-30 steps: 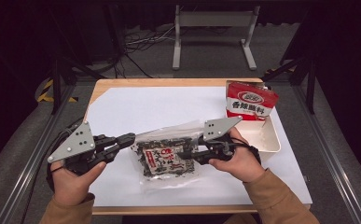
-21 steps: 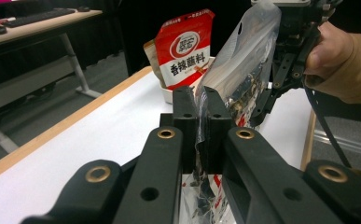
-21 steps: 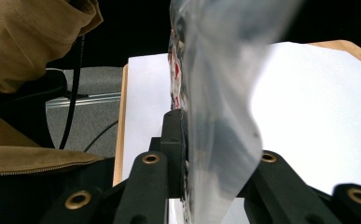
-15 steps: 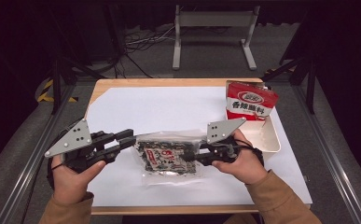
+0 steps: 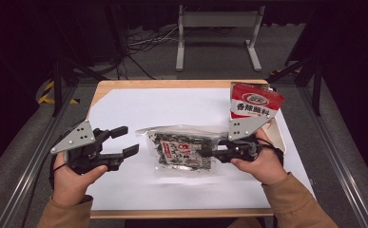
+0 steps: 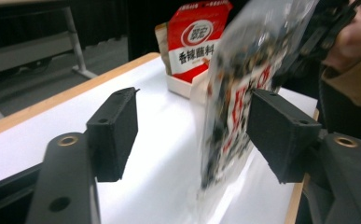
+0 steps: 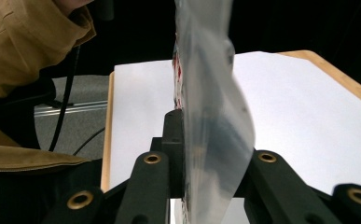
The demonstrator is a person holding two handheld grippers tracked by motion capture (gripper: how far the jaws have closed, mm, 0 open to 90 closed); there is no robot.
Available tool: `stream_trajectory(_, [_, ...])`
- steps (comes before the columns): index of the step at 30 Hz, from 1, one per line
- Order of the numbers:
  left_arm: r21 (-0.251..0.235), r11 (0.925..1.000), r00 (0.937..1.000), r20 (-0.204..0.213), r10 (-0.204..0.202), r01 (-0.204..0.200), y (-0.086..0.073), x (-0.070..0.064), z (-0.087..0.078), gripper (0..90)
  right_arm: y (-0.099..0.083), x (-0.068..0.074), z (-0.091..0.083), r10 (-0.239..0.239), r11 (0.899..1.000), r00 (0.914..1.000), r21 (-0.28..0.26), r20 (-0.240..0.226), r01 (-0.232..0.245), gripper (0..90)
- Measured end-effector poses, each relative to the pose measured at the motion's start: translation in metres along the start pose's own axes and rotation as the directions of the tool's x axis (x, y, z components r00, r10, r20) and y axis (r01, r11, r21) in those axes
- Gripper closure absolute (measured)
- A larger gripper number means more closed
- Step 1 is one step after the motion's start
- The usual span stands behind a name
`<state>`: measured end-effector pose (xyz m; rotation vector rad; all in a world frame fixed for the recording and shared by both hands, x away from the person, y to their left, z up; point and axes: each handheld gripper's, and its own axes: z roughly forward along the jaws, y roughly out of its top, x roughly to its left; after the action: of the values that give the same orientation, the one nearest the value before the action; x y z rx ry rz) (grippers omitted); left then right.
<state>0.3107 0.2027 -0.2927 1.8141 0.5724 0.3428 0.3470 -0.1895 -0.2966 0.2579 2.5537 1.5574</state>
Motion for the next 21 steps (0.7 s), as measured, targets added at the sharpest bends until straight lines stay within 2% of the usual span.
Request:
stream_trajectory(3, [0.018, 0.9998, 0.9999, -0.015, 0.002, -0.002, -0.004, 0.003, 0.001, 28.4, -0.002, -0.005, -0.013, 0.009, 1.000, 0.9995, -0.003, 0.030, -0.009, 75.6])
stream_trajectory(13, [0.057, 0.9973, 0.9978, -0.050, -0.044, 0.047, -0.017, 0.016, 0.004, 24.9, -0.001, -0.014, -0.042, 0.016, 1.000, 0.9954, -0.026, 0.094, -0.013, 75.6])
stream_trajectory(21, [0.074, 0.9932, 0.9934, -0.077, -0.085, 0.091, -0.028, 0.027, 0.005, 23.3, 0.003, -0.020, -0.064, 0.022, 0.999, 0.9912, -0.043, 0.130, -0.016, 75.6])
